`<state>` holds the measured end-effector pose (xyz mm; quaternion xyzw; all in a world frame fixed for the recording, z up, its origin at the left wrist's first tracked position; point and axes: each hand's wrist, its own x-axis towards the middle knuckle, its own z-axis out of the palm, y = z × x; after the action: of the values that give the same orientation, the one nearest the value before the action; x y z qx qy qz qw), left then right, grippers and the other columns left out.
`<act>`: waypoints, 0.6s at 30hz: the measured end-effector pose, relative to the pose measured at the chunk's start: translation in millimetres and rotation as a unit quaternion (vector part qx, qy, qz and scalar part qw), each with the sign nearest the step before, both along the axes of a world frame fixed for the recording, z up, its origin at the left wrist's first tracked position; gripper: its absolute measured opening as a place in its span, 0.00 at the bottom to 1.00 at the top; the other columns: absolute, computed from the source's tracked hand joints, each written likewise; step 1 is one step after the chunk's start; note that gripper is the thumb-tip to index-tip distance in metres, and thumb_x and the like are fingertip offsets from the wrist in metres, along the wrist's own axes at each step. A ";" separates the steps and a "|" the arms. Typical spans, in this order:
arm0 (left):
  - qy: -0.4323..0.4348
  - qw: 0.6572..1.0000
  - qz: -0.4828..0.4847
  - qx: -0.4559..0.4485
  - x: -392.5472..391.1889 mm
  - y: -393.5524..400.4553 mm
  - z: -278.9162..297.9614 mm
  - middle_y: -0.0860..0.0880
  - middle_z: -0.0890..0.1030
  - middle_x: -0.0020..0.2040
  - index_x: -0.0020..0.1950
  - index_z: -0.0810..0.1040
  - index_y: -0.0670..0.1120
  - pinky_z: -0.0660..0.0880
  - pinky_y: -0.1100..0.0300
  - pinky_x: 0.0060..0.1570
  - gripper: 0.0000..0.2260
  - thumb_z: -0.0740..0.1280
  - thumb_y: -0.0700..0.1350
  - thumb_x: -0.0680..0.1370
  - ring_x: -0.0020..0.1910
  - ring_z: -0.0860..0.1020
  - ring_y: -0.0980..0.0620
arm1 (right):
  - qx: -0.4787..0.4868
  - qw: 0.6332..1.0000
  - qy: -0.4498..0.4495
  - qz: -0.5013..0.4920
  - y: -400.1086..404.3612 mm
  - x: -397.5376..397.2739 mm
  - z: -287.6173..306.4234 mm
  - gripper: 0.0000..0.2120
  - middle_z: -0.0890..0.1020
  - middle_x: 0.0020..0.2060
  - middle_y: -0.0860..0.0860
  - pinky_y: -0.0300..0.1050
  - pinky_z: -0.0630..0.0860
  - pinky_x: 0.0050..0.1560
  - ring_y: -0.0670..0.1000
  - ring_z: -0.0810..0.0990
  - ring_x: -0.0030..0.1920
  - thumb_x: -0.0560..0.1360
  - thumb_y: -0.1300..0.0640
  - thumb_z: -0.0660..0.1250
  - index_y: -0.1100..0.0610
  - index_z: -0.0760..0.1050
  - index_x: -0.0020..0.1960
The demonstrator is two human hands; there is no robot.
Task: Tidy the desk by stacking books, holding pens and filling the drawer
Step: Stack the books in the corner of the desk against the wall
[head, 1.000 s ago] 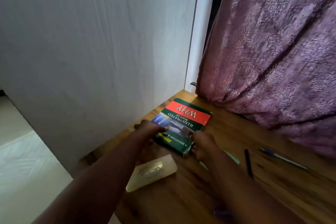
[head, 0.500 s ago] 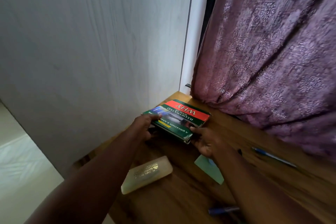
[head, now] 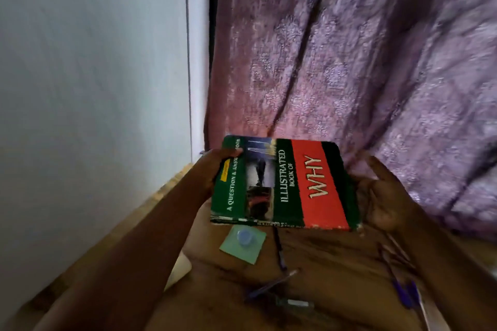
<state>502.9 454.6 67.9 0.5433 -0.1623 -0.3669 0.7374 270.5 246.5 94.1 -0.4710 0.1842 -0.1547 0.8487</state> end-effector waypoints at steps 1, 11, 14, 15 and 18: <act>-0.012 0.999 -0.034 0.018 -12.5 -18.4 4.6 0.41 0.81 0.37 0.47 0.80 0.39 0.79 0.56 0.37 0.11 0.71 0.43 0.68 0.31 0.80 0.45 | -0.009 0.999 0.031 -0.010 -5.4 -20.4 0.0 0.30 0.85 0.44 0.61 0.53 0.82 0.41 0.58 0.85 0.42 0.57 0.44 0.80 0.63 0.81 0.50; -0.144 0.939 -0.294 0.108 -212.2 -197.7 29.3 0.39 0.79 0.38 0.53 0.78 0.39 0.76 0.59 0.32 0.18 0.73 0.43 0.66 0.28 0.77 0.45 | 0.017 0.978 0.105 -0.180 -51.8 -268.2 -47.1 0.20 0.80 0.58 0.62 0.62 0.74 0.59 0.62 0.78 0.58 0.71 0.62 0.68 0.62 0.75 0.63; -0.227 0.905 -0.340 0.113 -305.5 -259.4 39.8 0.41 0.81 0.34 0.48 0.80 0.40 0.76 0.61 0.28 0.09 0.71 0.42 0.71 0.25 0.78 0.47 | 0.040 0.969 0.049 -0.239 -60.4 -364.5 -60.6 0.21 0.79 0.59 0.63 0.62 0.75 0.58 0.64 0.78 0.59 0.70 0.62 0.69 0.61 0.75 0.63; -0.251 0.893 -0.356 0.117 -341.9 -280.1 42.4 0.41 0.82 0.35 0.47 0.80 0.40 0.76 0.61 0.29 0.08 0.72 0.43 0.72 0.26 0.79 0.47 | 0.044 0.965 0.026 -0.258 -63.0 -399.1 -63.4 0.24 0.79 0.59 0.63 0.62 0.75 0.58 0.64 0.78 0.59 0.68 0.61 0.72 0.60 0.75 0.63; -0.327 0.851 -0.386 0.145 -443.5 -342.8 44.4 0.43 0.82 0.36 0.45 0.80 0.40 0.75 0.63 0.28 0.13 0.73 0.50 0.72 0.28 0.79 0.50 | 0.071 0.938 -0.019 -0.339 -75.9 -491.7 -76.5 0.36 0.80 0.58 0.63 0.61 0.75 0.58 0.63 0.80 0.57 0.53 0.60 0.80 0.60 0.77 0.61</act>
<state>59.4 111.8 112.3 0.6264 -0.5353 -0.4425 0.3539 -221.2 170.6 17.6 -0.3157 0.3273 -0.4287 0.7806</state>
